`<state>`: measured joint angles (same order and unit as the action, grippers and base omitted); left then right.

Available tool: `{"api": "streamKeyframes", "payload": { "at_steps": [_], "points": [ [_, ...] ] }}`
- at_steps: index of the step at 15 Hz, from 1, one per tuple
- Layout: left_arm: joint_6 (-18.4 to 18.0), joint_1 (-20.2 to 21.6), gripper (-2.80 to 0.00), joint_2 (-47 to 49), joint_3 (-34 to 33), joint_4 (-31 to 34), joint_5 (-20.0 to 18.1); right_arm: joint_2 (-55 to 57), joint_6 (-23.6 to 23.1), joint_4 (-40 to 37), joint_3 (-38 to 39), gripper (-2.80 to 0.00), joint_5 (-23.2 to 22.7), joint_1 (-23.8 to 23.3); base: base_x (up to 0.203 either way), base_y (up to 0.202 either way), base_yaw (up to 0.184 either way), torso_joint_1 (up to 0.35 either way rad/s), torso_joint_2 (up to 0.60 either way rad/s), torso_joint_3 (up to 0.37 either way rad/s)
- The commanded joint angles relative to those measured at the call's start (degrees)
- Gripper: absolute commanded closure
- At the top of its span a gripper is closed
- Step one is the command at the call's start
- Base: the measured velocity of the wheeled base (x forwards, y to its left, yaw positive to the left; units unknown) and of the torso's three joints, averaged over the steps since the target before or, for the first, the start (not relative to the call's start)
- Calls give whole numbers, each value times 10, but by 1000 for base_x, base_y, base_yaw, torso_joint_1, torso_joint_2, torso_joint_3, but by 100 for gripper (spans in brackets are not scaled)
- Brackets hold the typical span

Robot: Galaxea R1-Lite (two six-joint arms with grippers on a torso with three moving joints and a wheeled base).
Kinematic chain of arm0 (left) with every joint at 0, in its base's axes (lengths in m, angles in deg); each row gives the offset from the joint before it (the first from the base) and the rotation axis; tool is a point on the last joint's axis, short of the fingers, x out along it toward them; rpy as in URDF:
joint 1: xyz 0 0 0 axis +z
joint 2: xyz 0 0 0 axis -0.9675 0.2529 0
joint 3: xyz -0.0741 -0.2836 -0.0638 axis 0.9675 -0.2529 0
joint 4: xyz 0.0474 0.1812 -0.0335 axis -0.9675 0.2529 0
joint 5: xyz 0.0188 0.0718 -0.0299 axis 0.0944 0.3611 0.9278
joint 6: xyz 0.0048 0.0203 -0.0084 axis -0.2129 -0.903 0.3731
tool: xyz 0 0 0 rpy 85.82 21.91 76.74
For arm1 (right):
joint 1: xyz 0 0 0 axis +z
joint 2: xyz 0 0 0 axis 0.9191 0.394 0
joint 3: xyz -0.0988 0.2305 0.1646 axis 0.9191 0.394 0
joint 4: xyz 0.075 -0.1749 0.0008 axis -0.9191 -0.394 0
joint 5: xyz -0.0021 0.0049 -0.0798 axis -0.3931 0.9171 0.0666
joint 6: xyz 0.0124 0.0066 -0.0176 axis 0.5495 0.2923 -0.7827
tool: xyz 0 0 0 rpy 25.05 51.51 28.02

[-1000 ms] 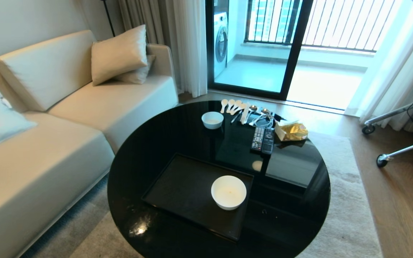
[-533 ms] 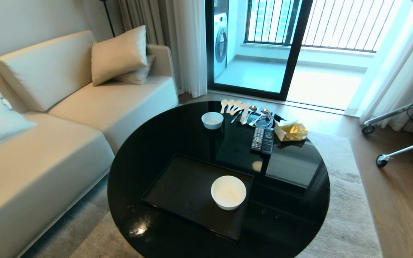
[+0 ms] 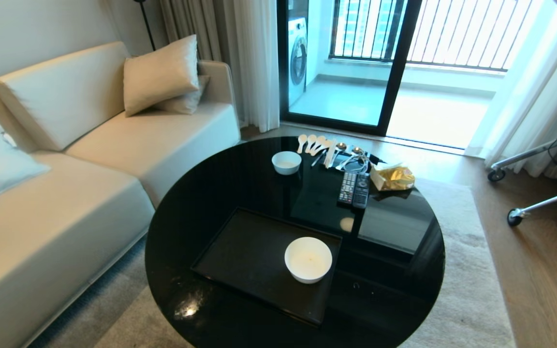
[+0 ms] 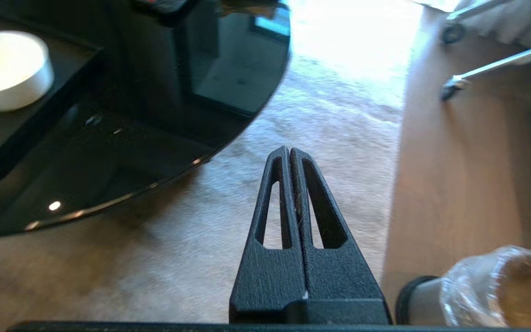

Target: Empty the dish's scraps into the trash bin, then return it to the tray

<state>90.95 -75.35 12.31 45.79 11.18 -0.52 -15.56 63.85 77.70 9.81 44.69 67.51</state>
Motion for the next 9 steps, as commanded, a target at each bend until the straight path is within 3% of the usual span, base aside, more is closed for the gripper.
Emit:
{"api": "streamKeyframes", "payload": {
  "at_steps": [1,9],
  "points": [
    [1,0,0,0,0,0,0,-73,-2,-72,-11,0,-55,3,0,0,0,0,0,0],
    [1,0,0,0,0,0,0,-141,2,-82,0,0,-90,-2,0,0,0,0,0,0]
  ]
}}
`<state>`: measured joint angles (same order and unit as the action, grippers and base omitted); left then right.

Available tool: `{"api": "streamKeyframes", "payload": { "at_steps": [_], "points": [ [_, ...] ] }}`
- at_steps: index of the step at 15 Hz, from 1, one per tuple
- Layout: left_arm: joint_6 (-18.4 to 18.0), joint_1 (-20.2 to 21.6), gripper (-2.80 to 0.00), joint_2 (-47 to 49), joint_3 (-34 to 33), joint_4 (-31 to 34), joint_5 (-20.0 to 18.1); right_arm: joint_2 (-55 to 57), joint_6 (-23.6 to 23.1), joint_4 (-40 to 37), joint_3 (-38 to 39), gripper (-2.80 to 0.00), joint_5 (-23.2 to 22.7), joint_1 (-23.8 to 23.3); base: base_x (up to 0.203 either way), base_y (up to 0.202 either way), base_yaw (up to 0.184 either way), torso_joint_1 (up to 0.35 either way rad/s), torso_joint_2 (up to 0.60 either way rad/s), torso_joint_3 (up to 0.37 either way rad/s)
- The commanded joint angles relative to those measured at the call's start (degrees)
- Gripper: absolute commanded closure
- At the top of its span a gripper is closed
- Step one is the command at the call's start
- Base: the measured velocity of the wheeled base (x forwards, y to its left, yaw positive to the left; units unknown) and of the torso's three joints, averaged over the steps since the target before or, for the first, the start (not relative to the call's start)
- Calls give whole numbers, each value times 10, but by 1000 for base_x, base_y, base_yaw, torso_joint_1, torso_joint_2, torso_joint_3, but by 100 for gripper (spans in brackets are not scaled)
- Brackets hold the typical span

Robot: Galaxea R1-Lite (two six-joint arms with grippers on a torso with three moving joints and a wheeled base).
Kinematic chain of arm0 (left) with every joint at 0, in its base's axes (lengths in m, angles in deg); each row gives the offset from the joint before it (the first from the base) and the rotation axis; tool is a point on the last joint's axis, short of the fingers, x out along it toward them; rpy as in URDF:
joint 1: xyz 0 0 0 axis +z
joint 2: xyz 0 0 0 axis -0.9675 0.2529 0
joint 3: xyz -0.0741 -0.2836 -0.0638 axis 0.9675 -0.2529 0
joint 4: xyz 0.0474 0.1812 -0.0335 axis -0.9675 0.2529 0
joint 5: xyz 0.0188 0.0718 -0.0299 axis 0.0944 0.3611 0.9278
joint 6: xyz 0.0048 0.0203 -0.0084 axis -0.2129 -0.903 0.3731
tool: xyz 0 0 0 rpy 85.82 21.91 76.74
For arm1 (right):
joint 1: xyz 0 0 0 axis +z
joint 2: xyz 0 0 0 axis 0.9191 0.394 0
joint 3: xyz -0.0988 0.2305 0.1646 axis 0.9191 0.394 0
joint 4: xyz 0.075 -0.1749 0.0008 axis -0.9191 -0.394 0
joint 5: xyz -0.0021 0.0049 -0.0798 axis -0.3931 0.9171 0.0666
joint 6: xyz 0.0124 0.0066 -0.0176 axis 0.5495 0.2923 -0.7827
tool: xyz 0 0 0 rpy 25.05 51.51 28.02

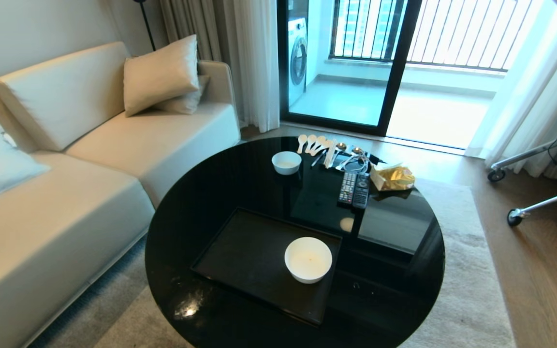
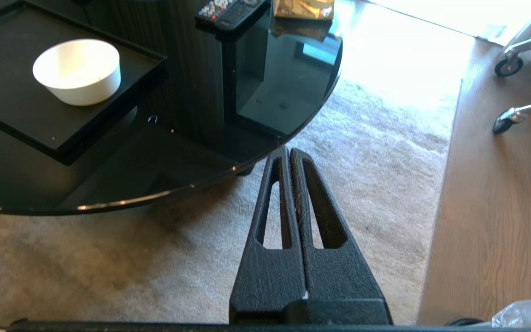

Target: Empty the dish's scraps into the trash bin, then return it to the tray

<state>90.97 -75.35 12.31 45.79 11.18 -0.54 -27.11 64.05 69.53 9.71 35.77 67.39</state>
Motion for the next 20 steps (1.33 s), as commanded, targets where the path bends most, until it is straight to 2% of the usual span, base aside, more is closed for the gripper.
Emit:
{"api": "streamKeyframes", "payload": {
  "at_steps": [1,20],
  "points": [
    [0,0,0,1,0,0,0,-39,0,0,1,0,-1,-1,0,0,0,0,0,0],
    [0,0,0,0,0,0,0,-62,9,9,4,0,-1,-2,0,0,0,0,0,0]
  ]
}}
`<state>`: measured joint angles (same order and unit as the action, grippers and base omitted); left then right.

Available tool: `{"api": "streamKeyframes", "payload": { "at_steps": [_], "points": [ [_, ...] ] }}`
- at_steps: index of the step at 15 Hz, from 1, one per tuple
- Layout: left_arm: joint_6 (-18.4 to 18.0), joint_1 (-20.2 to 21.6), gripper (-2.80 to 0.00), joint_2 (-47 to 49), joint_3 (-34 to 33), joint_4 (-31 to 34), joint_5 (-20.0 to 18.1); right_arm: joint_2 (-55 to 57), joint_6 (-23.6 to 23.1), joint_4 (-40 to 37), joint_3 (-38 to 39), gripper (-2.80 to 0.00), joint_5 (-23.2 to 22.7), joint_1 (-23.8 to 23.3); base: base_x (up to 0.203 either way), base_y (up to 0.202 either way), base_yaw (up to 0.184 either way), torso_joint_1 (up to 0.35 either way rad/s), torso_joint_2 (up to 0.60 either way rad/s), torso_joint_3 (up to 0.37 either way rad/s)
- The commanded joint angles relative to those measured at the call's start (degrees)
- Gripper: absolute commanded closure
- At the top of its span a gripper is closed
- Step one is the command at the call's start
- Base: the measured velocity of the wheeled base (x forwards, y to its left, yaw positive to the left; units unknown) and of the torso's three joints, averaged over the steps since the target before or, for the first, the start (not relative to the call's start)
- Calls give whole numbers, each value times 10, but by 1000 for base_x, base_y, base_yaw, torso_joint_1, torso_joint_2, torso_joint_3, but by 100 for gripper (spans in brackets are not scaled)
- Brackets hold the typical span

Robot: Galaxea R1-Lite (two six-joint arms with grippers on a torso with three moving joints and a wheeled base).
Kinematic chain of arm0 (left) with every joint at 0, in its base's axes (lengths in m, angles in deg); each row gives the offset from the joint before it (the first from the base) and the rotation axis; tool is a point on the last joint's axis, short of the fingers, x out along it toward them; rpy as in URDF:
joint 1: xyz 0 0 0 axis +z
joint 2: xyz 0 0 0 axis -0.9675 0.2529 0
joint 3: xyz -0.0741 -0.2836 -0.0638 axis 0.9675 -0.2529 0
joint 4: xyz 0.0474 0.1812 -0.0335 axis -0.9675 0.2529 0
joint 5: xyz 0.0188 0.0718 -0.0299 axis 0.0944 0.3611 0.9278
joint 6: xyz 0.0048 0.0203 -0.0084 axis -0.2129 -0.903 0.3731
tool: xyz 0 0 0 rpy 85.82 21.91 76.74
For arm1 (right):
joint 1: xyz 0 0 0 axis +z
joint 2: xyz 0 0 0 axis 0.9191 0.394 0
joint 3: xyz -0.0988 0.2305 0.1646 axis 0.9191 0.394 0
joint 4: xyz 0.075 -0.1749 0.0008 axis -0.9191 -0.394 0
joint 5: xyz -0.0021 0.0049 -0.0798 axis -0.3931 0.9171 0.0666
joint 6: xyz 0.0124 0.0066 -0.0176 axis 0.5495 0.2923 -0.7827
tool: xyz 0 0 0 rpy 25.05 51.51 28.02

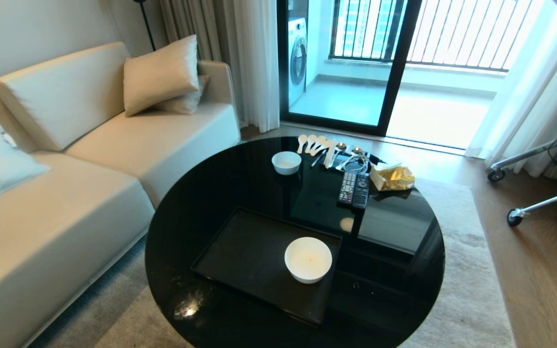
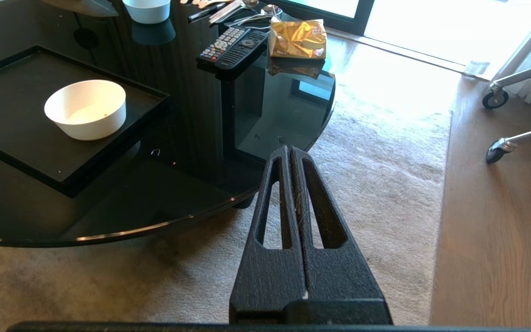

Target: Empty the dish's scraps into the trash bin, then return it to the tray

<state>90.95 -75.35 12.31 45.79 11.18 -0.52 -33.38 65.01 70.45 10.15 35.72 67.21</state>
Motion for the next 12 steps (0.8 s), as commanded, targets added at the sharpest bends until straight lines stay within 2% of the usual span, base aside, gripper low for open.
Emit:
{"api": "streamKeyframes", "payload": {
  "at_steps": [1,12],
  "points": [
    [1,0,0,0,0,0,0,1,-1,0,0,0,0,0,0,0,0,0,0,0],
    [1,0,0,0,0,0,0,1,-1,0,0,0,0,0,0,0,0,0,0,0]
  ]
}}
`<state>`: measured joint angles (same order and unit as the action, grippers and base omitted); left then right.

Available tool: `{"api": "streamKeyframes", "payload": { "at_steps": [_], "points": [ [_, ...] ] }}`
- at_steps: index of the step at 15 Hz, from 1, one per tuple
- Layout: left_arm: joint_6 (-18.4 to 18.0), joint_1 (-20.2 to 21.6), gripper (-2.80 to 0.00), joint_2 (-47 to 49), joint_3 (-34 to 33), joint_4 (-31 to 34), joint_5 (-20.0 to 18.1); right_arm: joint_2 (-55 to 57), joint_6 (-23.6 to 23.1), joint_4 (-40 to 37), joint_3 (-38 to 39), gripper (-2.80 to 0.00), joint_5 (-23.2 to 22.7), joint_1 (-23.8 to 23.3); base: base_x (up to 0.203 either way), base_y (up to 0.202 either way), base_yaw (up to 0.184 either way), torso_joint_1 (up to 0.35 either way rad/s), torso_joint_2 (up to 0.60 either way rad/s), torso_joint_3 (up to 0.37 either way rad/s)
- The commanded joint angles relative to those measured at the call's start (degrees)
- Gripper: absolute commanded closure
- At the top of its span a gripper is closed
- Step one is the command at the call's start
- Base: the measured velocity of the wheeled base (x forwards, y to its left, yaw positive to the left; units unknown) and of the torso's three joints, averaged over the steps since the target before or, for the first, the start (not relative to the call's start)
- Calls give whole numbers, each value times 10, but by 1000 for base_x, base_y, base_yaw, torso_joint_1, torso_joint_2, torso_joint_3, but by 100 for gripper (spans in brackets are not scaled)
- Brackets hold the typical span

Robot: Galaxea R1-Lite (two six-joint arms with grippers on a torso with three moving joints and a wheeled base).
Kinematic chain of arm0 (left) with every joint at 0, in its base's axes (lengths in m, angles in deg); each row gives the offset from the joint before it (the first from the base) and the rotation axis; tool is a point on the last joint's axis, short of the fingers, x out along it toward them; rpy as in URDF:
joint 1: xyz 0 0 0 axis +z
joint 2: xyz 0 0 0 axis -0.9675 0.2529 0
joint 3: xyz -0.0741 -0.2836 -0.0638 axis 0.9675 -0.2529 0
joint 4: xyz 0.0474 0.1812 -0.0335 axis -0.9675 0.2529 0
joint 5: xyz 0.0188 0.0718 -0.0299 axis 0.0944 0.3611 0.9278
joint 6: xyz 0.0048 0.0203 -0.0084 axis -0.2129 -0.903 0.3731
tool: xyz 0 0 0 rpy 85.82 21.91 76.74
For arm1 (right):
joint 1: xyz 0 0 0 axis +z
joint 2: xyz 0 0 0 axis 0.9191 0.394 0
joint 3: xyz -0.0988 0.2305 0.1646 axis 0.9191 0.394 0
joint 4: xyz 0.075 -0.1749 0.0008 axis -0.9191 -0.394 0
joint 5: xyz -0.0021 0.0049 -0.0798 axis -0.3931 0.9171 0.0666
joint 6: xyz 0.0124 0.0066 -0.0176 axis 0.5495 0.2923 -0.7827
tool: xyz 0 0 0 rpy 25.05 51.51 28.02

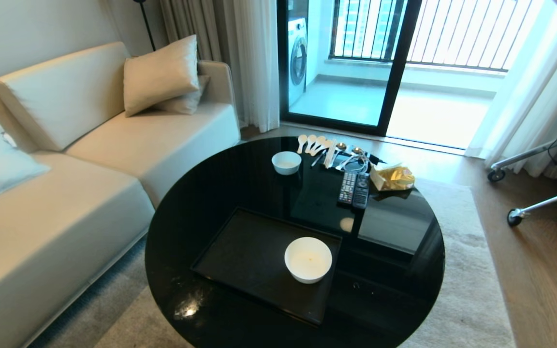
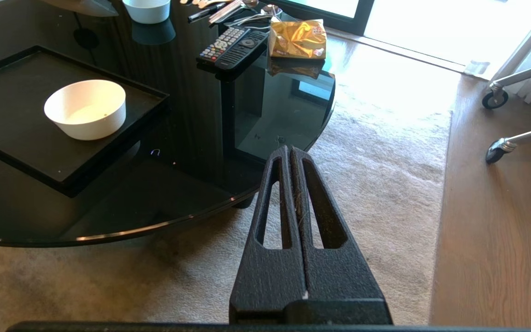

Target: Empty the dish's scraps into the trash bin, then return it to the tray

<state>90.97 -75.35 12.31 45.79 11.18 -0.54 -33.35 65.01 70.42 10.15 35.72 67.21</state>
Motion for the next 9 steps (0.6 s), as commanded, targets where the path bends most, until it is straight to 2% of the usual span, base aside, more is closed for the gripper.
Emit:
{"api": "streamKeyframes", "payload": {
  "at_steps": [1,9],
  "points": [
    [0,0,0,1,0,0,0,1,-1,0,0,0,0,0,0,0,0,0,0,0],
    [0,0,0,0,0,0,0,1,-1,0,0,0,0,0,0,0,0,0,0,0]
  ]
}}
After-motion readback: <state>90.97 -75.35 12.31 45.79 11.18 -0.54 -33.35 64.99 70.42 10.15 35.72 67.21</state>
